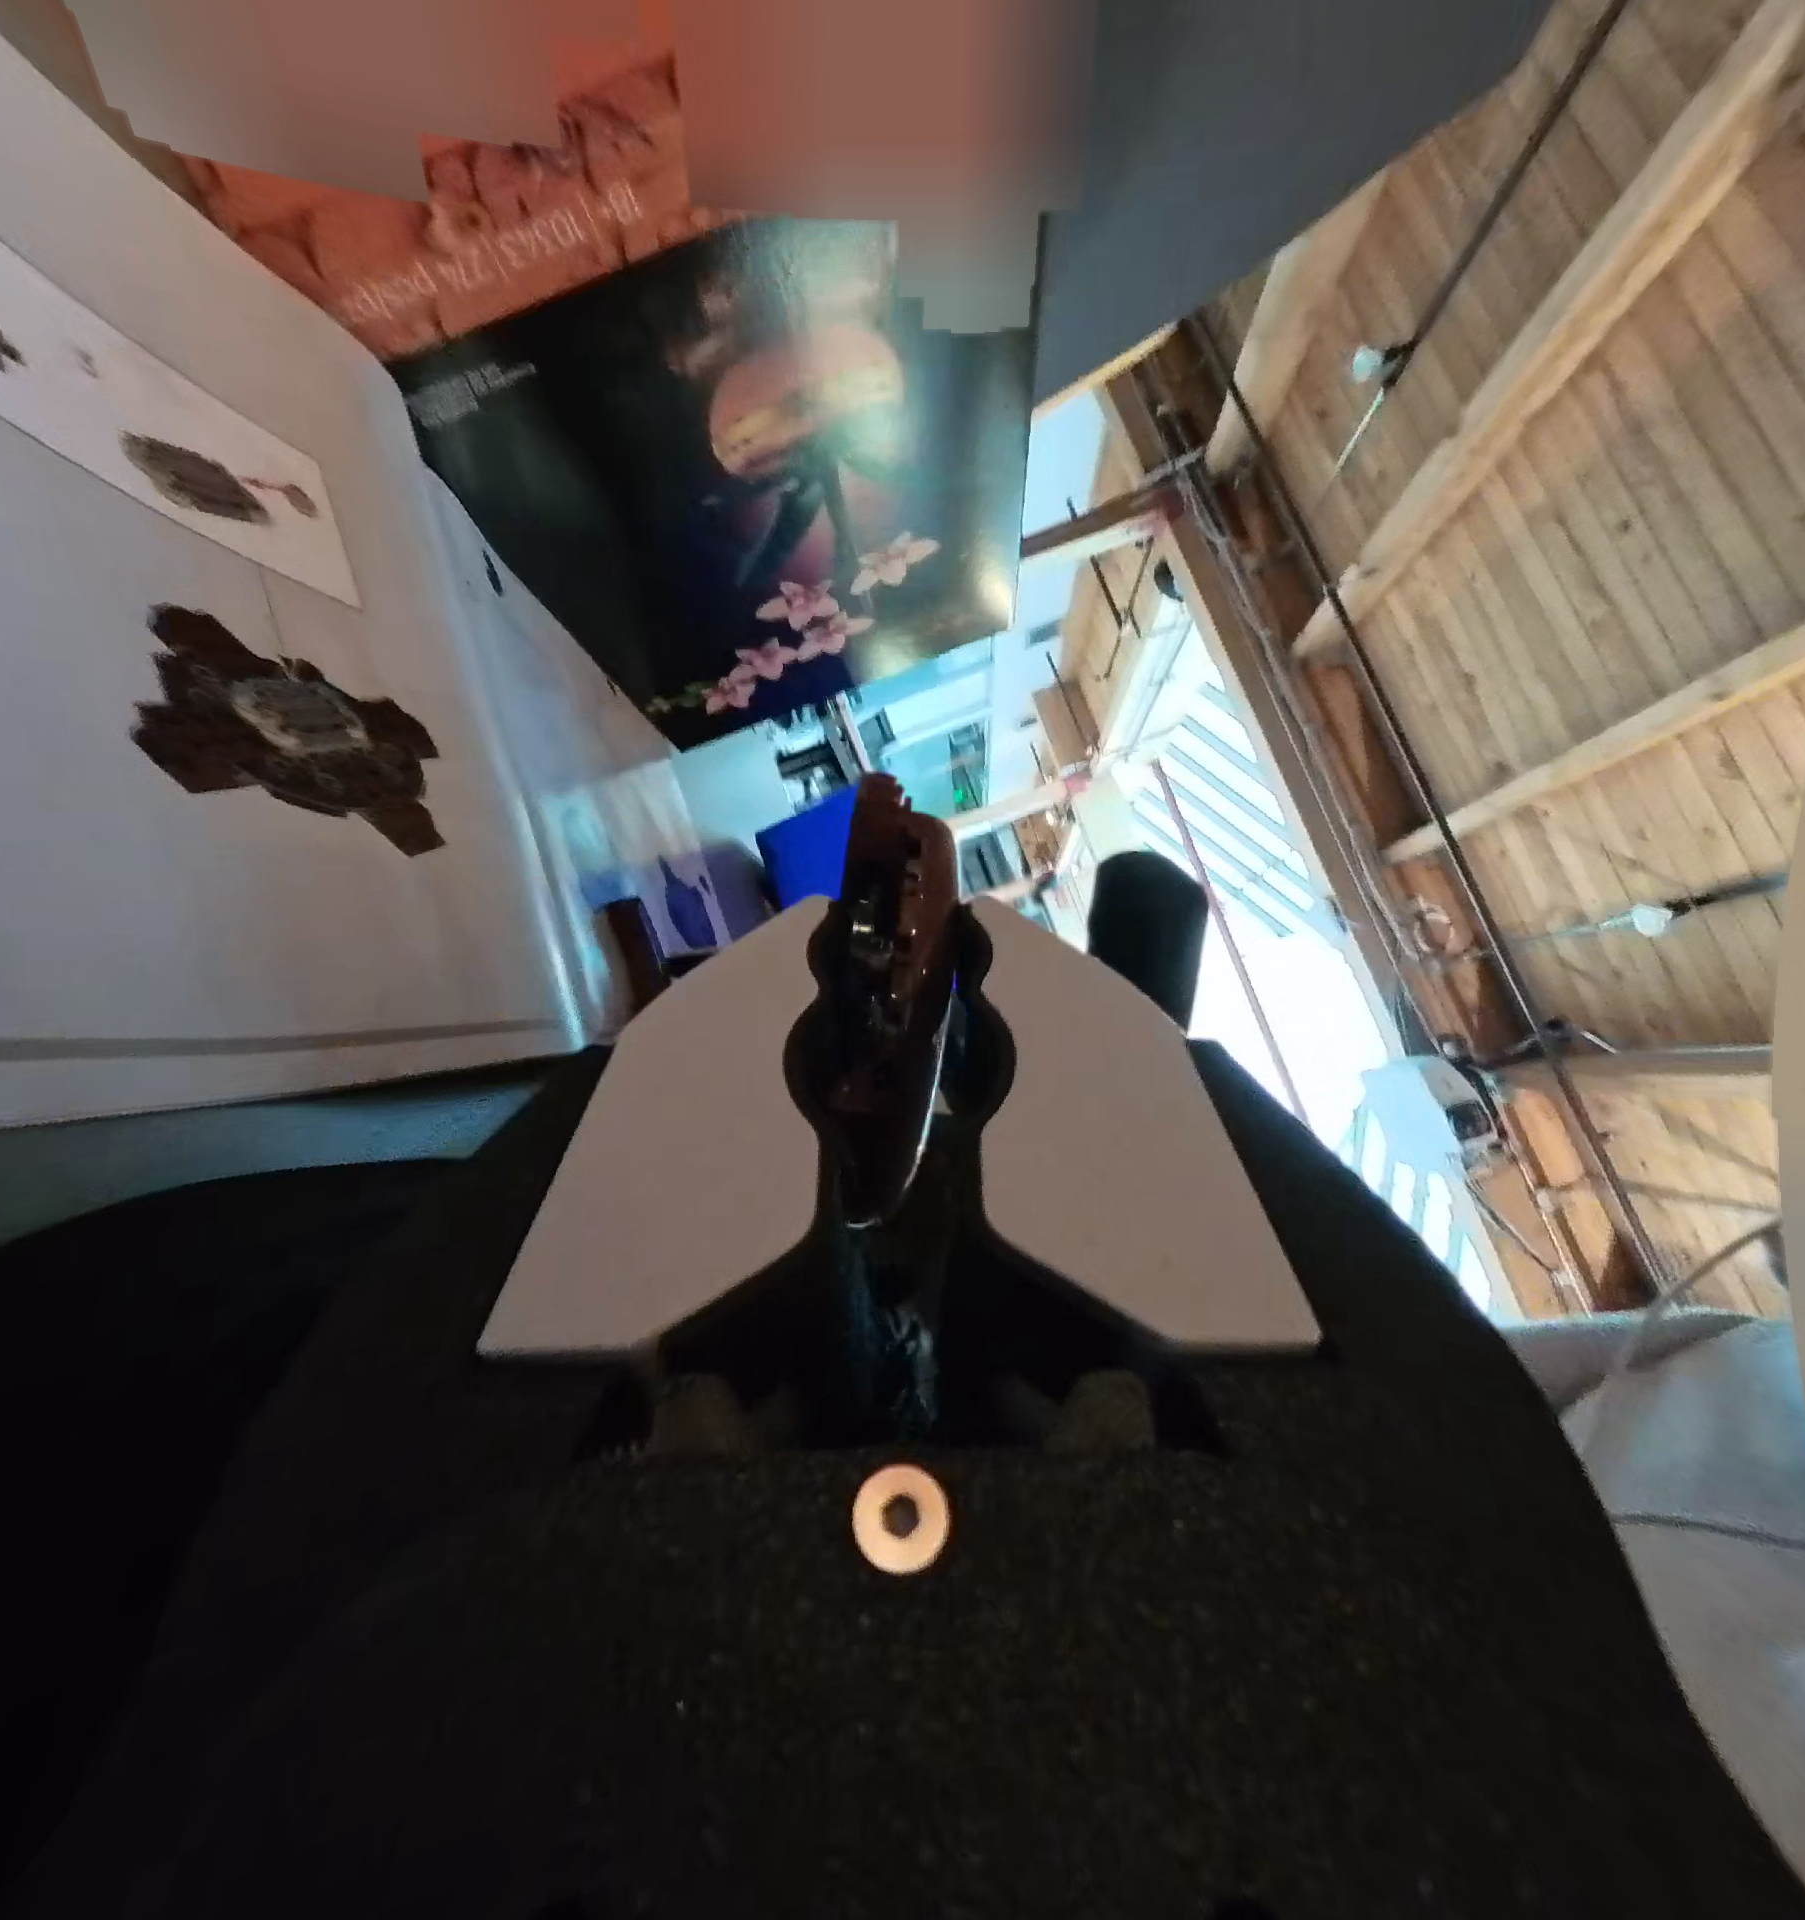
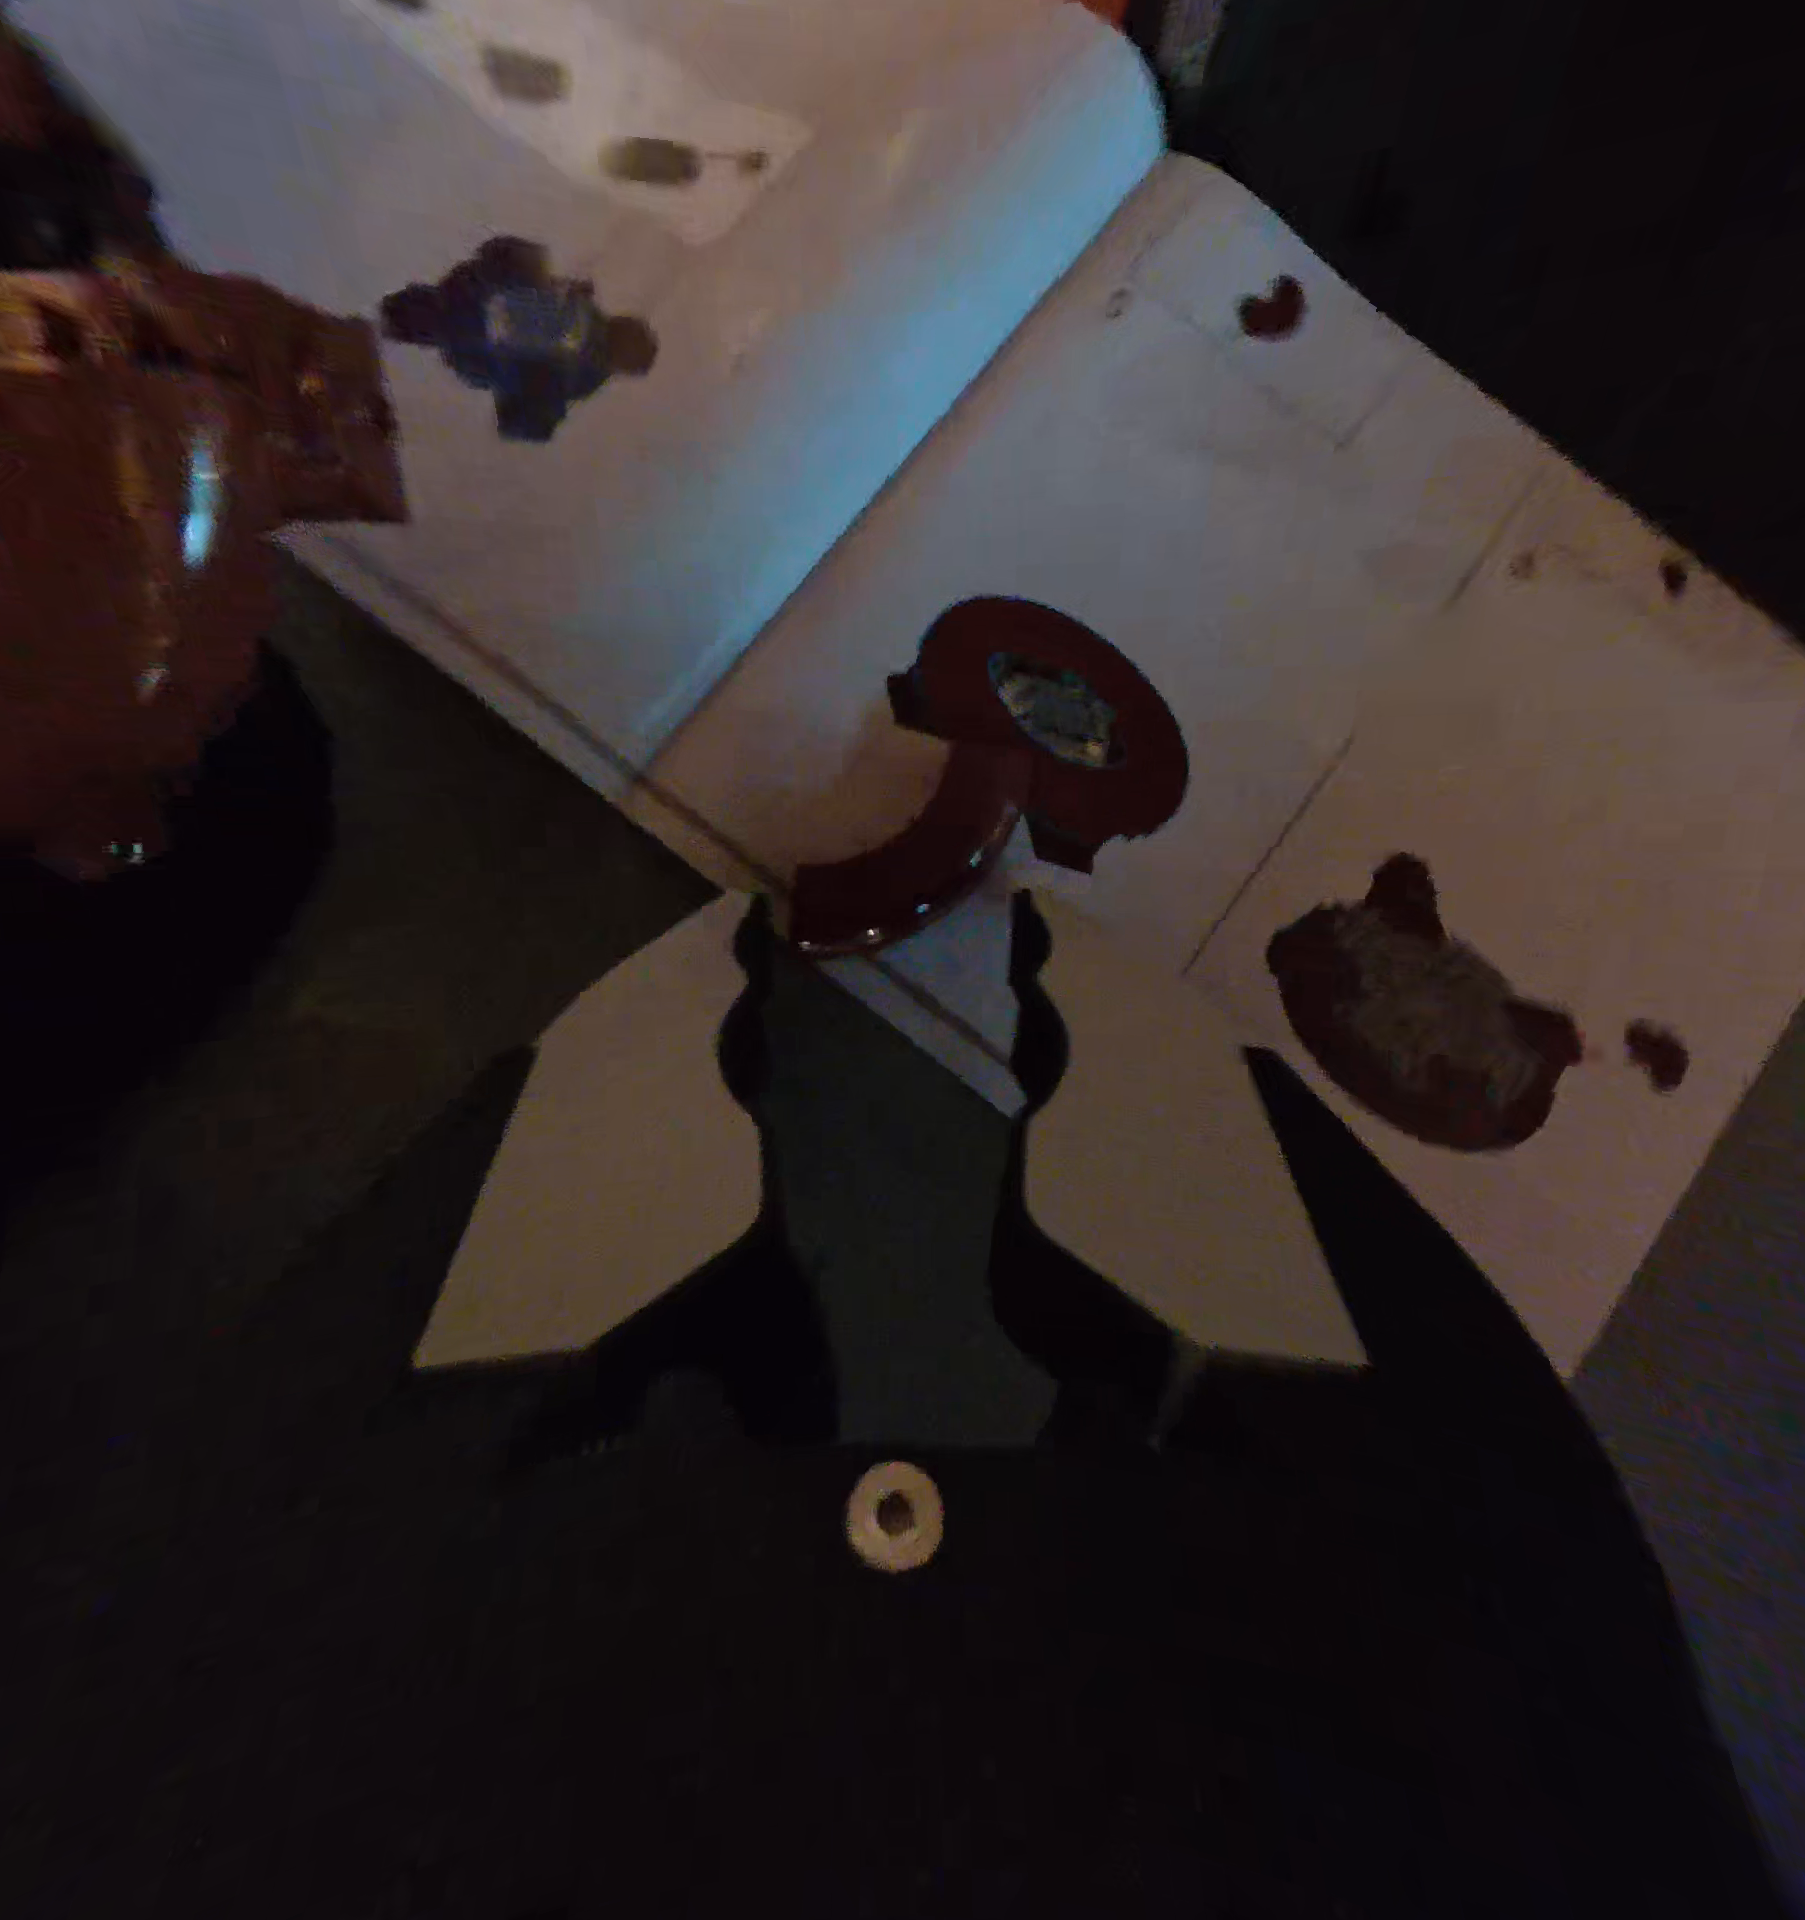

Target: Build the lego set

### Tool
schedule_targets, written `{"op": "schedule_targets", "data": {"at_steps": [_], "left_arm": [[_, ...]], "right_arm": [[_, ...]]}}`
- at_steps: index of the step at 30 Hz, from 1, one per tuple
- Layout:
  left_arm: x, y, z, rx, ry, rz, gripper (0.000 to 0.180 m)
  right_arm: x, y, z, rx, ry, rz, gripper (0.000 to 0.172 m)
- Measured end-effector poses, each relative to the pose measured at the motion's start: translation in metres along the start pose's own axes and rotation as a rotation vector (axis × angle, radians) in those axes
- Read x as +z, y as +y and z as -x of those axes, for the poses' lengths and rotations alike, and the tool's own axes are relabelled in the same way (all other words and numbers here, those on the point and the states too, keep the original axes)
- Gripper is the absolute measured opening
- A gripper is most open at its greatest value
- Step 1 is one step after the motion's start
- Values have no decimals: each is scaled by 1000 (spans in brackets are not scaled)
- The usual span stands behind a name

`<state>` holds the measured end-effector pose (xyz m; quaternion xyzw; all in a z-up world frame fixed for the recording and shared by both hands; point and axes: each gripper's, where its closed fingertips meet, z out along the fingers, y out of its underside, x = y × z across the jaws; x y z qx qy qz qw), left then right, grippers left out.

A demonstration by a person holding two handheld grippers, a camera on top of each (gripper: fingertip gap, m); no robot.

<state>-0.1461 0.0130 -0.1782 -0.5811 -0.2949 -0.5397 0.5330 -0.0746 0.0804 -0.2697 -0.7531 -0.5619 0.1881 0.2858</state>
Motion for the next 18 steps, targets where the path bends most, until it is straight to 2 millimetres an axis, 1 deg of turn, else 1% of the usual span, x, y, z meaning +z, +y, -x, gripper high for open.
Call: {"op": "schedule_targets", "data": {"at_steps": [1, 2, 4, 5, 6, 7, 8, 9, 11, 12, 13, 15, 16, 17, 18], "left_arm": [[0, 2, -1, -3, 6, 14, 19], [1, 3, -1, -2, 9, 19, 19], [1, 4, -3, 1, 14, 23, 19], [2, 4, -3, 0, 12, 25, 19], [3, 4, -3, 2, 6, 21, 19], [3, 2, -2, 6, -6, 7, 19], [4, 1, -1, 8, -19, -11, 19], [6, 0, 0, 8, -31, -22, 19], [8, 2, 5, 6, -64, -18, 19], [8, 2, 7, 2, -78, -22, 19], [8, 0, 9, -7, -83, -30, 19], [7, -1, 11, -49, -76, -32, 19], [6, -2, 13, -72, -72, -31, 19], [6, -2, 14, -91, -72, -32, 19], [6, -3, 15, -104, -74, -32, 19]], "right_arm": [[-1, -3, 0, -70, -19, -13, 27], [-2, -6, -2, -165, -38, -27, 20], [-3, -1, -11, -348, -73, -14, 22], [-4, -2, -14, -404, -105, -26, 32], [-7, -2, -21, -422, -115, -32, 38], [-10, -4, -29, -396, -107, -31, 44], [-14, -8, -33, -338, -118, -41, 50], [-17, -14, -32, -253, -144, -63, 51], [-18, -20, -28, -28, -165, -86, 38], [-15, -18, -24, 56, -172, -66, 36], [-10, -12, -21, 93, -172, -28, 38], [1, -4, -19, 79, -131, 7, 40], [4, -6, -20, 51, -98, -19, 34], [5, -7, -18, 19, -94, -22, 21], [7, -8, -17, -3, -97, -16, 19]]}}
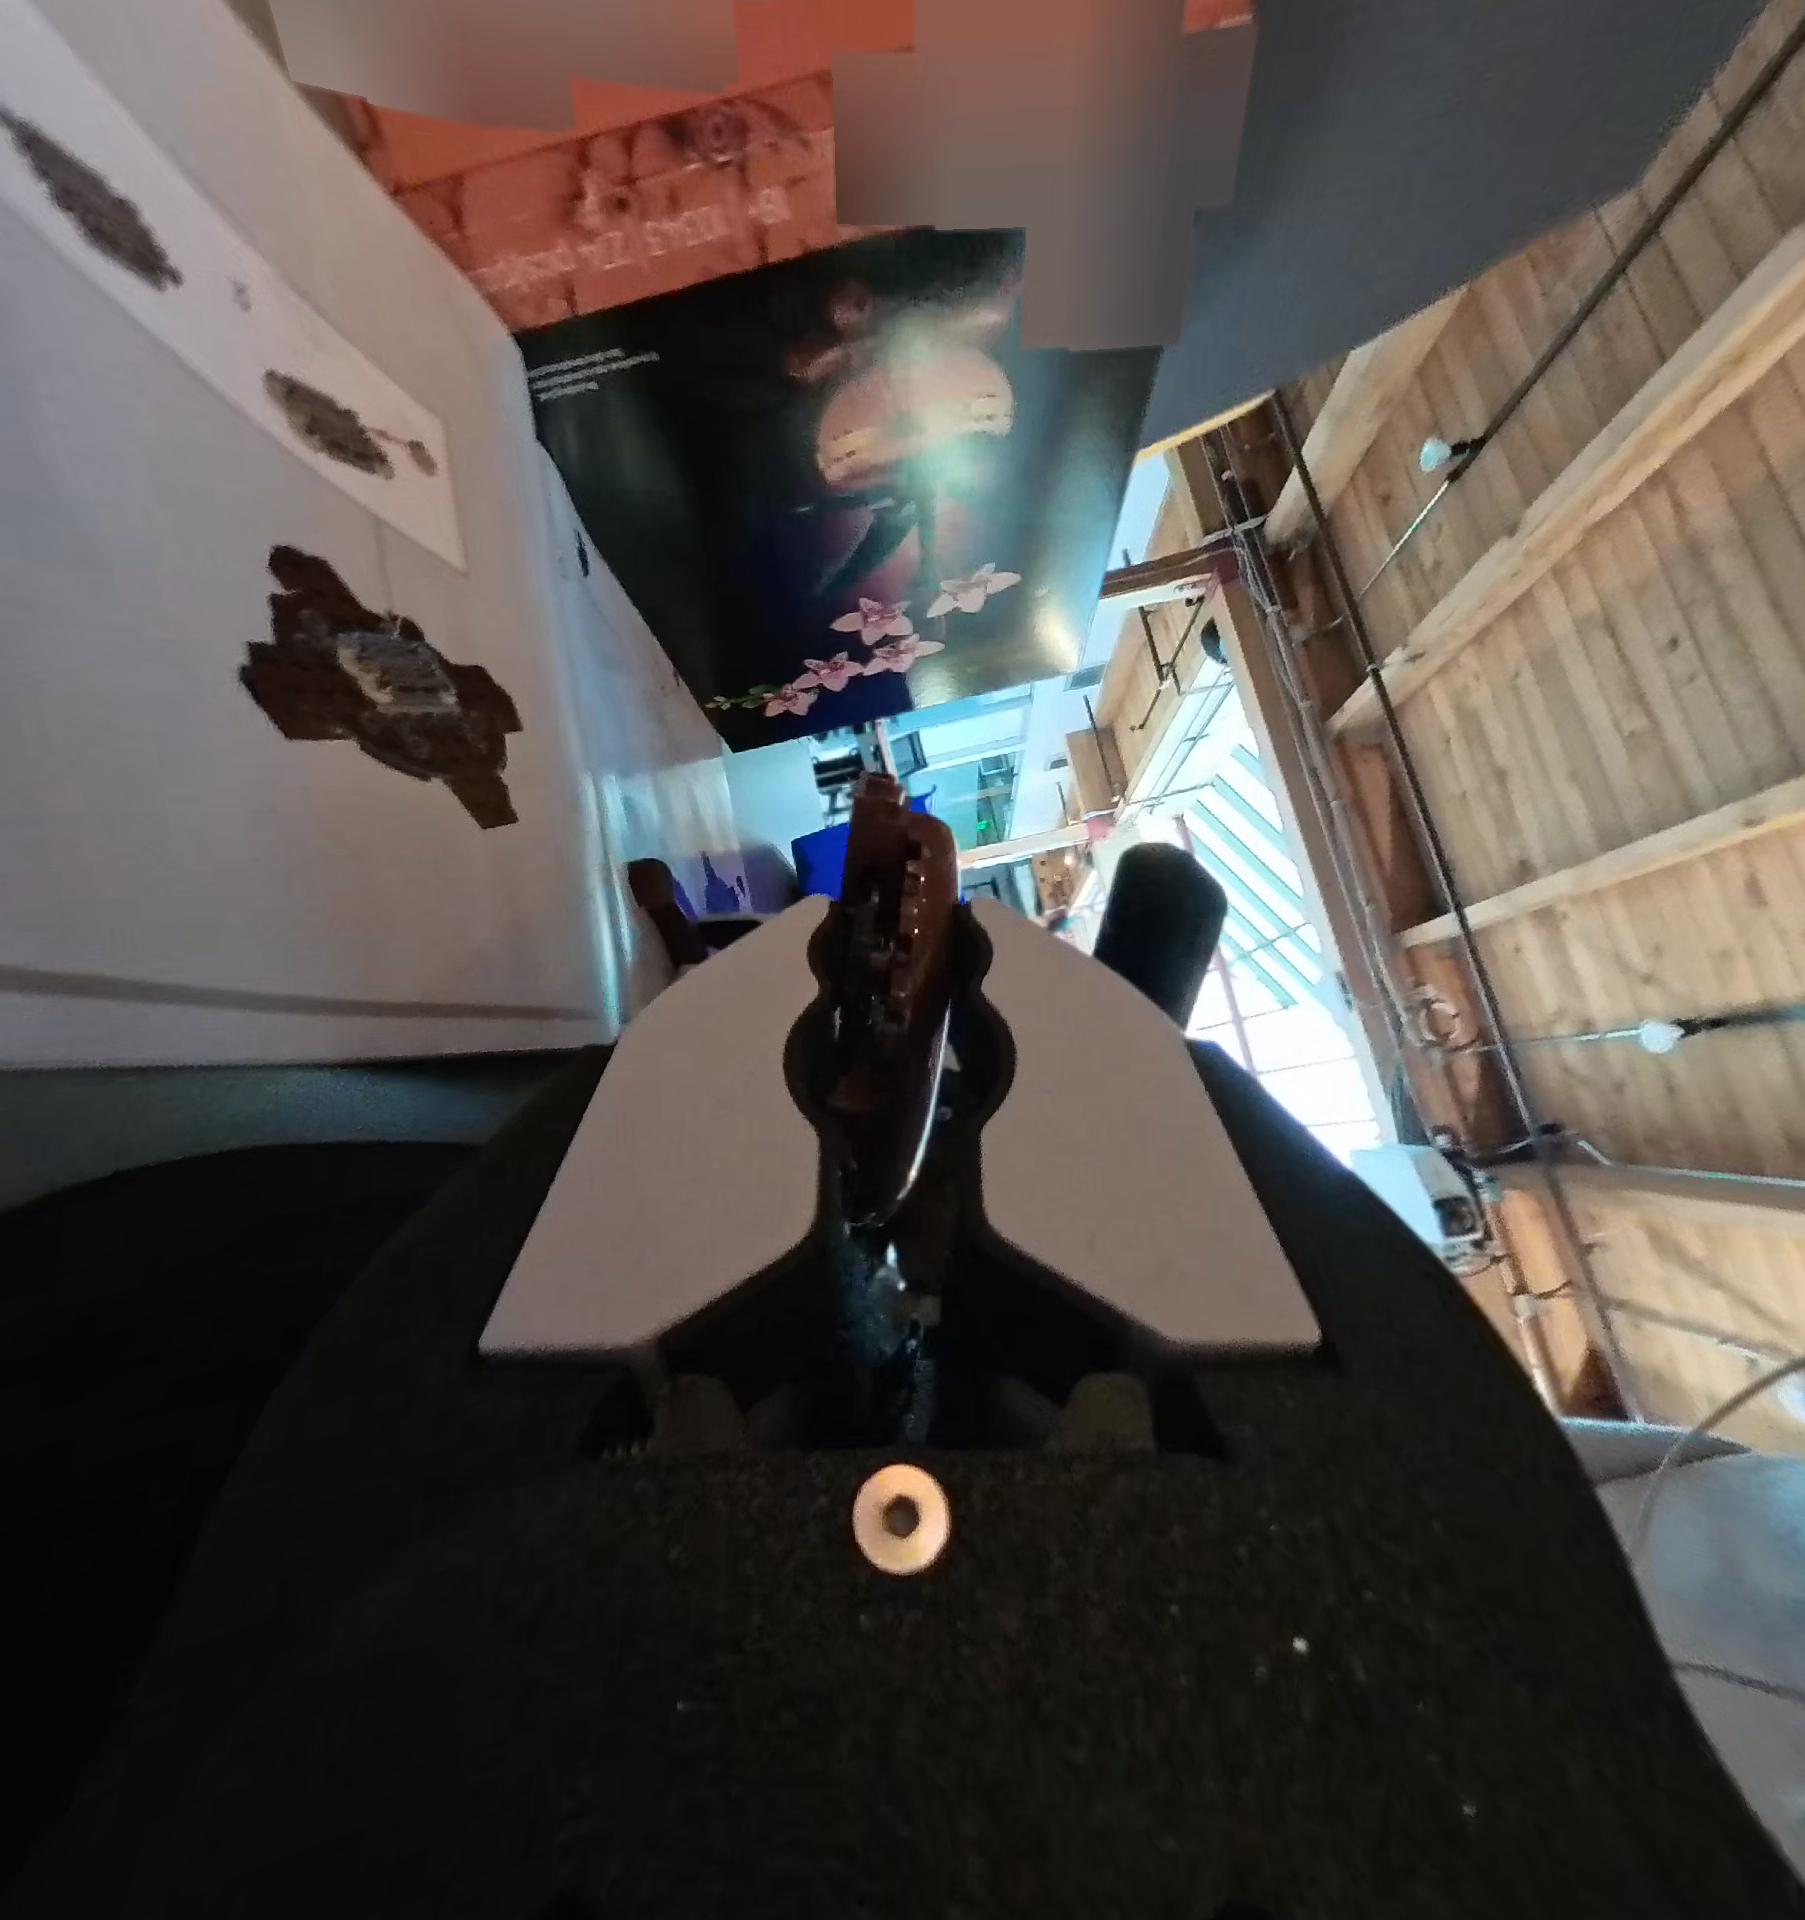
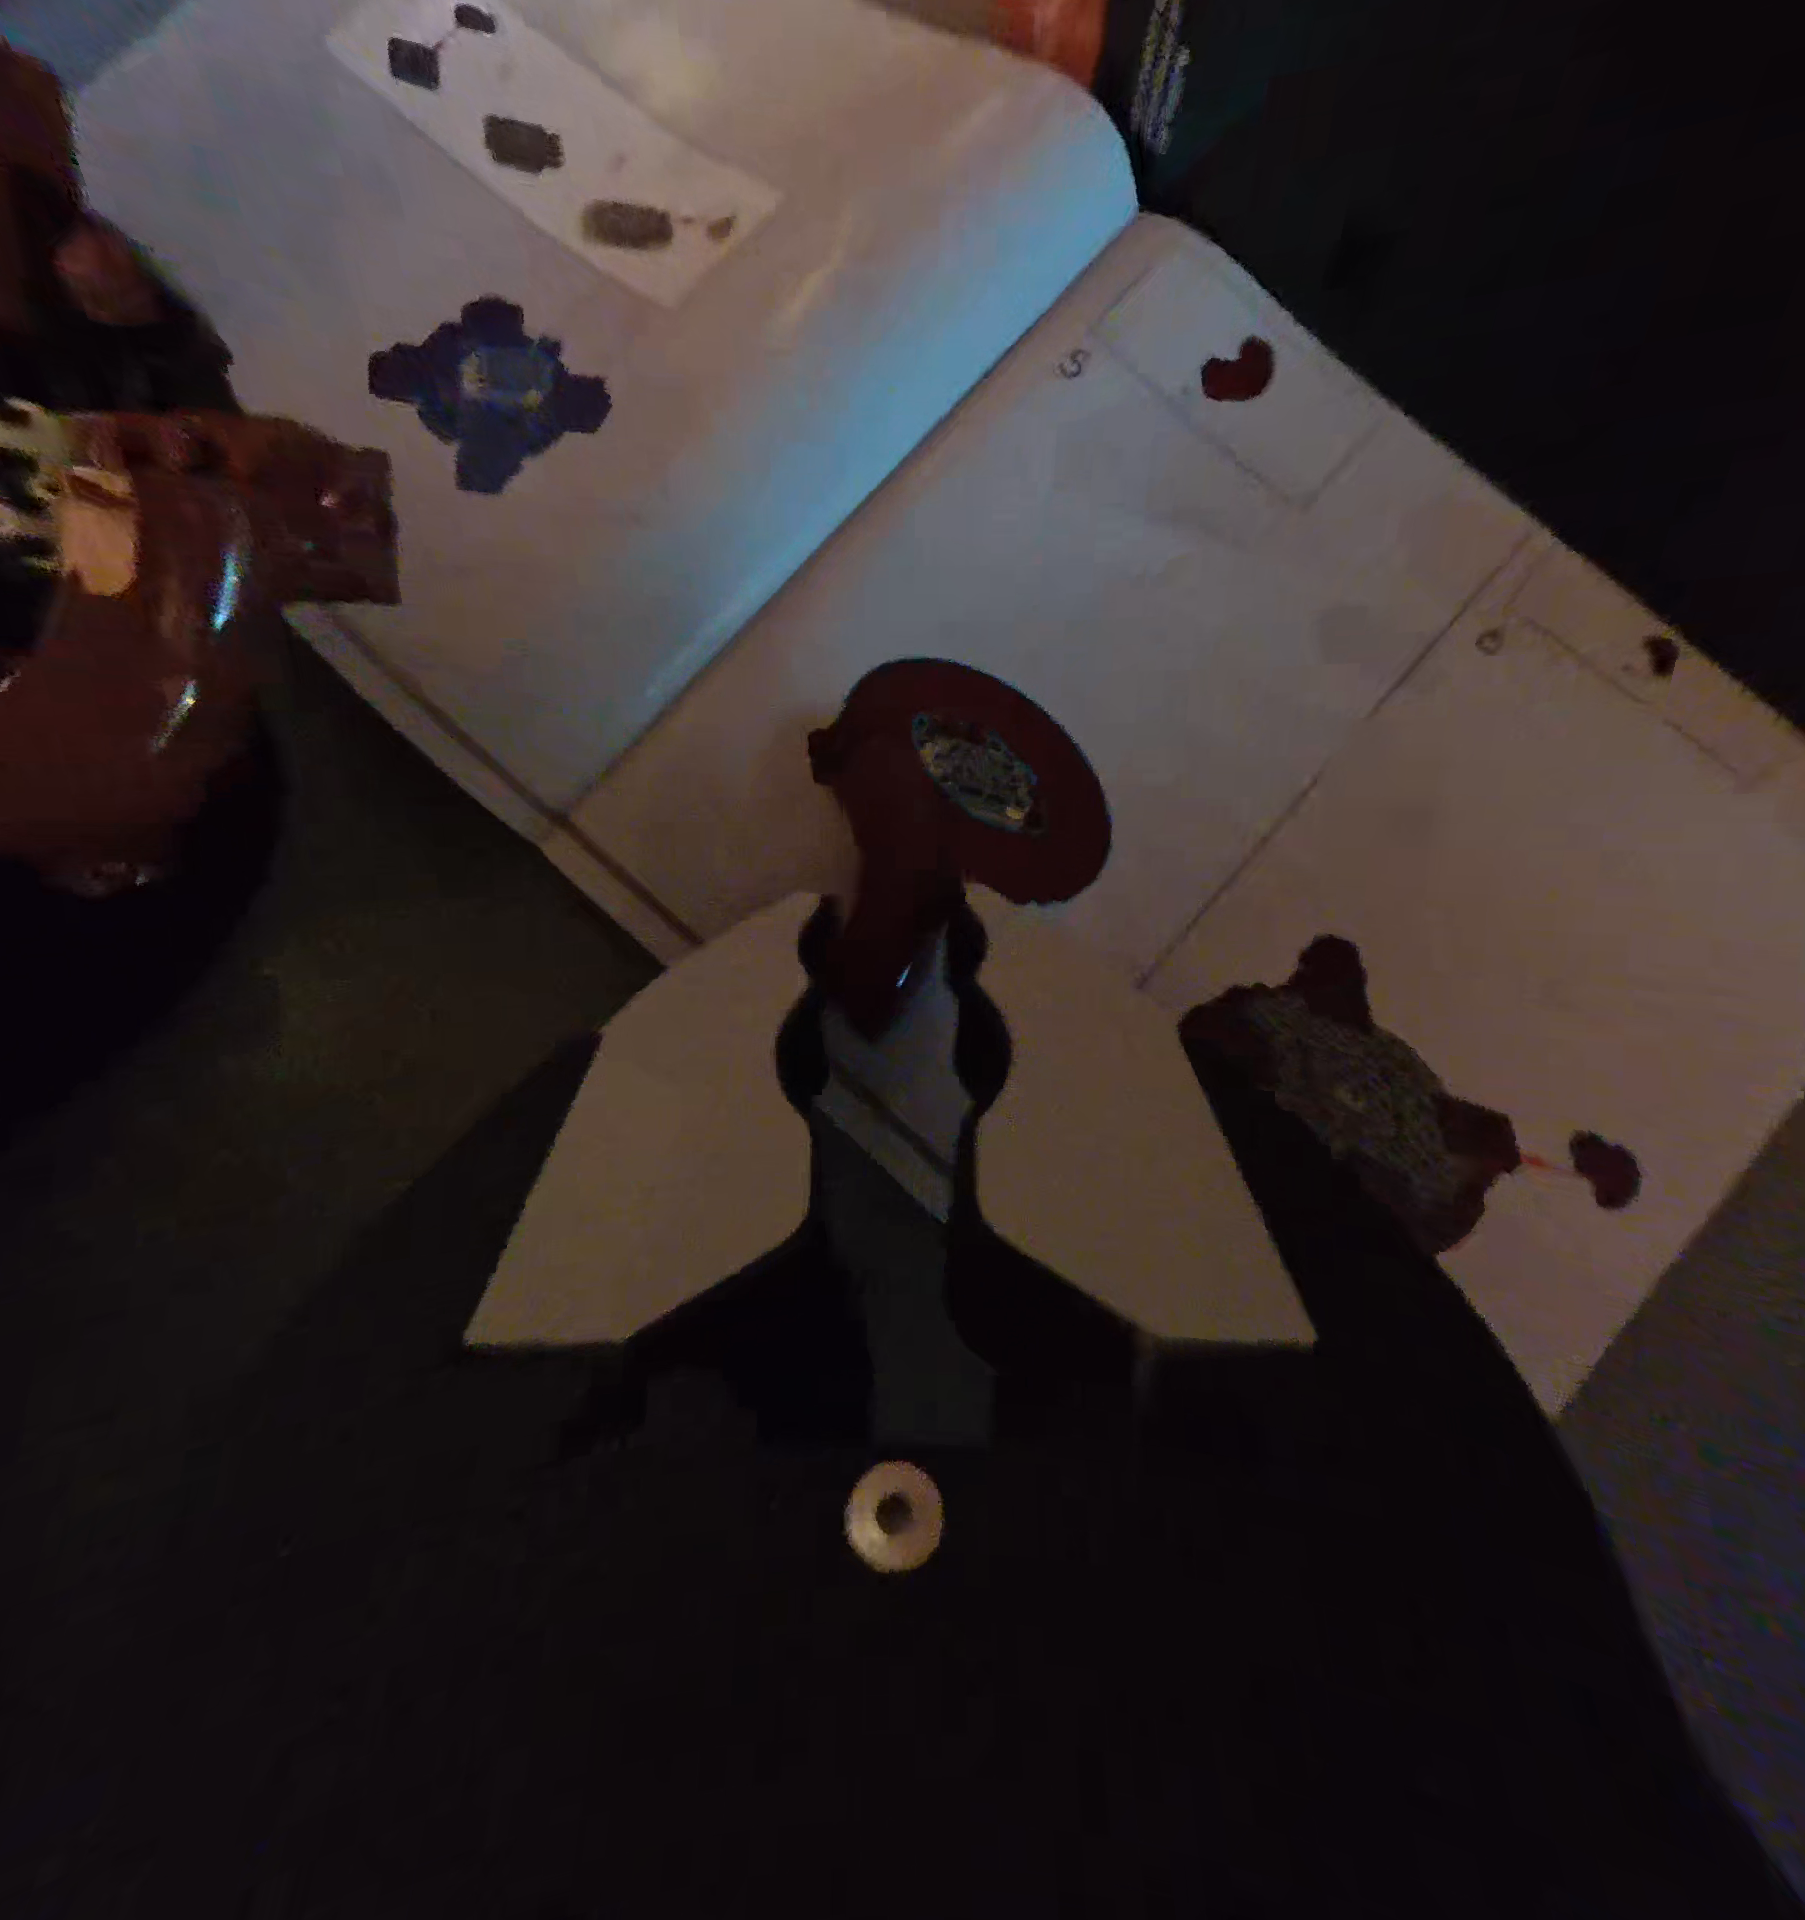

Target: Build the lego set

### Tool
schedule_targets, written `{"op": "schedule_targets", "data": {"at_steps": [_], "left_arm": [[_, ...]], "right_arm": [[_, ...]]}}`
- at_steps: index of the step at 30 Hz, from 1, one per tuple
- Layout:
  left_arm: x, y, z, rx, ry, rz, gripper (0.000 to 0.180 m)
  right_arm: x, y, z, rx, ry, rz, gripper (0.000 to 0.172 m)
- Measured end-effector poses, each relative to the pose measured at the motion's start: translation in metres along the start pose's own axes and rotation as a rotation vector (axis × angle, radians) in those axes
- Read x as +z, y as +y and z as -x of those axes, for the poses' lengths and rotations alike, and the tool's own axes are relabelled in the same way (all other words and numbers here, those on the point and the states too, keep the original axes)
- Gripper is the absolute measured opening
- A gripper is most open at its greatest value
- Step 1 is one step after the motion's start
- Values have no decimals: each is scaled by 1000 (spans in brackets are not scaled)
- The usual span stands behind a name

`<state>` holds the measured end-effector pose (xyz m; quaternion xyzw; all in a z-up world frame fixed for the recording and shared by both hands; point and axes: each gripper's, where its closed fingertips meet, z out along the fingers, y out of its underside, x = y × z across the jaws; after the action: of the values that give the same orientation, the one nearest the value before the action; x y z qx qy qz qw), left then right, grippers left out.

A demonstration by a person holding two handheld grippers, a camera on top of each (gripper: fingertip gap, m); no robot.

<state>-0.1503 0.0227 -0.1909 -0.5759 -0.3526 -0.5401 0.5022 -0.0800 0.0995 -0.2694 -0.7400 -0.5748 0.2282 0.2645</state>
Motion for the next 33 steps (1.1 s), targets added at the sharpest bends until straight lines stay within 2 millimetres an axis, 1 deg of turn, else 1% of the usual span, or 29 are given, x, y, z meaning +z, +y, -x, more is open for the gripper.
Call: {"op": "schedule_targets", "data": {"at_steps": [3, 4, 6, 9, 11, 13, 14, 16, 19, 23, 26, 33], "left_arm": [[1, -1, 2, -28, -3, 3, 19], [1, -2, 2, -44, 2, 2, 19], [1, -2, 2, -60, 11, 6, 19], [1, 0, 0, -59, 20, 20, 19], [1, 0, 0, -60, 24, 23, 19], [1, 1, -1, -61, 33, 31, 19], [1, 2, -2, -63, 37, 35, 19], [1, 2, -3, -64, 45, 39, 19], [1, 3, -3, -65, 48, 46, 19], [2, 4, -4, -65, 54, 55, 19], [2, 5, -4, -66, 60, 61, 19], [1, 4, -4, -71, 60, 54, 19]], "right_arm": [[-2, -5, -1, -38, -21, -10, 15], [-6, -14, 1, -37, -49, -57, 15], [-23, -40, 9, -35, -94, -174, 15], [-50, -81, 32, -117, -170, -310, 14], [-54, -93, 50, -219, -182, -322, 14], [-47, -94, 63, -310, -176, -286, 14], [-43, -93, 67, -350, -166, -267, 14], [-37, -90, 69, -402, -136, -232, 14], [-36, -90, 76, -433, -153, -228, 14], [-35, -88, 73, -491, -118, -197, 14], [-32, -86, 75, -527, -118, -174, 14], [-30, -88, 75, -522, -105, -165, 14]]}}
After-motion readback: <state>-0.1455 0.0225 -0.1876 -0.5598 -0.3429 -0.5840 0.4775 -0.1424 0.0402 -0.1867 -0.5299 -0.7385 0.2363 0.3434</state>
